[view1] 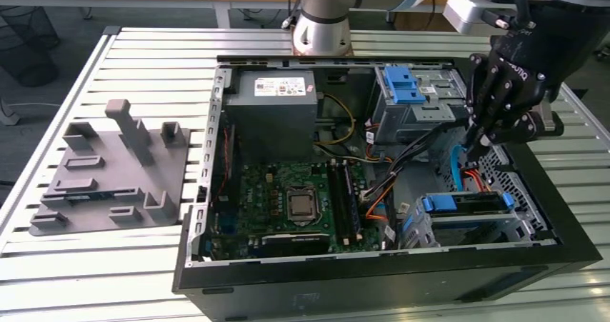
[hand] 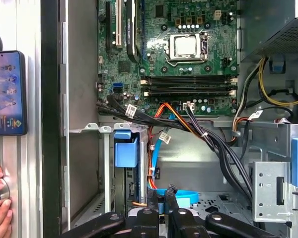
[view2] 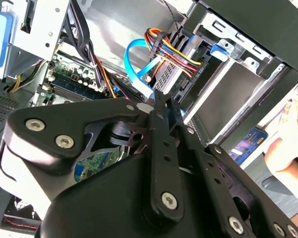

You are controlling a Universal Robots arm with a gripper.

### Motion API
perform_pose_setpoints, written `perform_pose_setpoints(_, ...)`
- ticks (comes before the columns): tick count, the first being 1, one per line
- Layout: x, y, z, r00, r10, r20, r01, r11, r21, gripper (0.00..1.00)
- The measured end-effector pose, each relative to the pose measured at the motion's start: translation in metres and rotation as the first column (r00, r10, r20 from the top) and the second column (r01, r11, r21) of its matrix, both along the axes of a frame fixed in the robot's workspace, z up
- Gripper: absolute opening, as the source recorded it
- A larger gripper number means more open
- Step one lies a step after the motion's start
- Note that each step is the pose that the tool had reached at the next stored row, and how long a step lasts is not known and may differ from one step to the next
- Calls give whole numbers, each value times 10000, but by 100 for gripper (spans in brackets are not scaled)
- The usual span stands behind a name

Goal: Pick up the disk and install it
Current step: 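Insert the second disk wire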

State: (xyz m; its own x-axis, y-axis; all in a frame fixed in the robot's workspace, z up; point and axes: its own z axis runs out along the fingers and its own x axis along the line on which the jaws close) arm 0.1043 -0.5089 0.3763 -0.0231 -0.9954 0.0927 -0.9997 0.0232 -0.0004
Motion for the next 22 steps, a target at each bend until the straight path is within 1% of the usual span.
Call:
perform_pose_setpoints(2,0,-10,-5,10000,-1,0,1,10000,15,18)
perform_pose_setpoints(3,2,-22,-9,10000,-1,0,1,10000,80,18)
perform_pose_setpoints(4,2,-36,-11,10000,0,-1,0,9998,185,18)
perform_pose_setpoints(5,3,-49,-14,10000,0,-1,0,9995,322,18)
perform_pose_setpoints(7,3,-75,-18,10000,-1,-2,1,9979,650,18)
perform_pose_setpoints(9,4,-96,-21,10000,0,-2,0,9956,941,18)
perform_pose_setpoints(10,4,-108,-24,10000,-1,-2,1,9944,1054,18)
perform_pose_setpoints(11,4,-119,-28,10000,0,-2,1,9940,1093,18)
perform_pose_setpoints(12,4,-126,-31,10000,-1,-2,1,9940,1094,18)
perform_pose_setpoints(13,4,-128,-33,10000,0,-3,1,9944,1059,18)
perform_pose_setpoints(14,4,-130,-34,10000,-1,-2,1,9950,1004,18)
perform_pose_setpoints(19,4,-133,-43,10000,0,1,0,9981,610,18)
perform_pose_setpoints(21,4,-136,-49,10000,0,2,0,9988,486,18)
perform_pose_setpoints(22,4,-137,-53,10000,0,2,0,9990,440,18)
